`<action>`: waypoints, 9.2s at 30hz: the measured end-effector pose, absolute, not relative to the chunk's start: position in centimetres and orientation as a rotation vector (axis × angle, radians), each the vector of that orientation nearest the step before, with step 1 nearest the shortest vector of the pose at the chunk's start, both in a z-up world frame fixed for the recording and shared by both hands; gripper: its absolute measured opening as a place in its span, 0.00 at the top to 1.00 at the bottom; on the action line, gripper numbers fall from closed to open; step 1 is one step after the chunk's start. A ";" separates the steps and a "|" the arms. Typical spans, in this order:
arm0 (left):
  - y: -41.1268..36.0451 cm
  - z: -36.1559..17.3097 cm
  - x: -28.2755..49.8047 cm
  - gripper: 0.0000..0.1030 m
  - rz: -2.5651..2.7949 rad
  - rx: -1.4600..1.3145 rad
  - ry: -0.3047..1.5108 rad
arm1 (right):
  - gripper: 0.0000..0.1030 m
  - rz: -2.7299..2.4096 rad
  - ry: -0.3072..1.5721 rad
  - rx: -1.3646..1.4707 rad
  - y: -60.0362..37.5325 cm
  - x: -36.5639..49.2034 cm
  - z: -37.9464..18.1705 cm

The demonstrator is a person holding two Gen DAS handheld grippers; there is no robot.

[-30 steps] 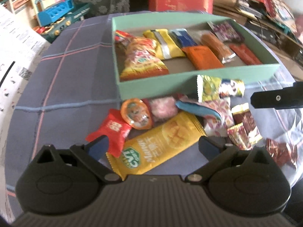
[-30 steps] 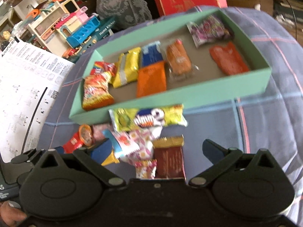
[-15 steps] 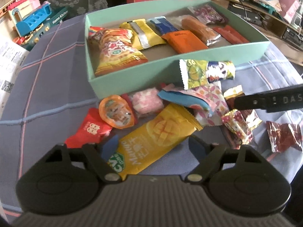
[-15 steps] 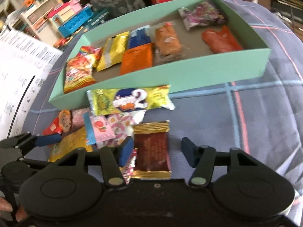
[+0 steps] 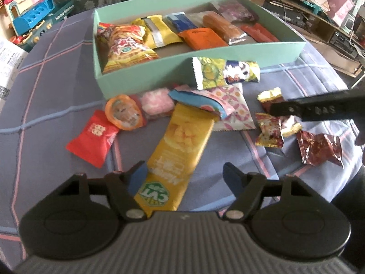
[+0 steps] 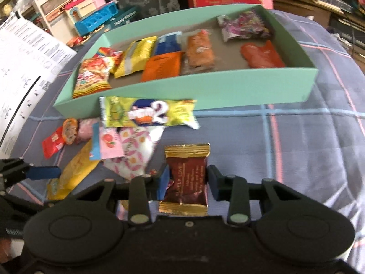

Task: Organize snacks
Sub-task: 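Grasp the yellow mango bar with the left tool while the right tool grasps the brown-gold candy, then release the mango bar into the tray with the left tool while the right releases the brown candy, then grasp the pink strawberry candy stick with the left tool while the right grasps the red-white candy, then release the pink candy stick into the tray with the left tool while the right releases its candy, then grasp the white floral packet with the left tool while the right grasps the red foil bag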

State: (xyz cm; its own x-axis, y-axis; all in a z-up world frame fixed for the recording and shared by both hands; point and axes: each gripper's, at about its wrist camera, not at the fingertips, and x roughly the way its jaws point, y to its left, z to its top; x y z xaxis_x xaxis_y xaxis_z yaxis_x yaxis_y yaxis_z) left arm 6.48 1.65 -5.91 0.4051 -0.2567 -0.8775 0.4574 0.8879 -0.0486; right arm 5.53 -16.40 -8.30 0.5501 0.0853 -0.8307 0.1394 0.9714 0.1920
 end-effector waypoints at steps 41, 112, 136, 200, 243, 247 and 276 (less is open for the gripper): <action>0.2 3.5 10.0 0.65 -0.390 0.082 0.865 | 0.65 0.005 0.785 0.327 -19.8 6.0 0.6; -3.3 -5.2 11.8 0.00 -0.225 0.158 1.033 | 0.07 -0.037 0.923 0.414 -18.7 5.0 -6.1; 0.1 -5.4 11.4 0.07 -0.247 0.059 1.057 | 0.65 0.096 0.995 0.206 -12.6 4.9 -8.2; -14.2 -0.3 20.0 0.02 -0.411 0.139 0.890 | 0.12 -0.130 0.727 0.568 -29.3 16.1 -1.9; -3.9 -5.4 7.6 0.00 -0.335 0.146 1.057 | 0.00 0.024 0.986 0.322 -18.7 -1.8 -6.8; -3.4 -5.8 7.6 0.00 -0.327 0.135 1.072 | 0.08 0.051 1.005 0.254 -17.6 -3.1 -7.3; -8.3 -7.3 10.1 0.47 -0.294 0.182 1.004 | 0.35 -0.076 0.942 0.320 -22.6 -2.3 -7.1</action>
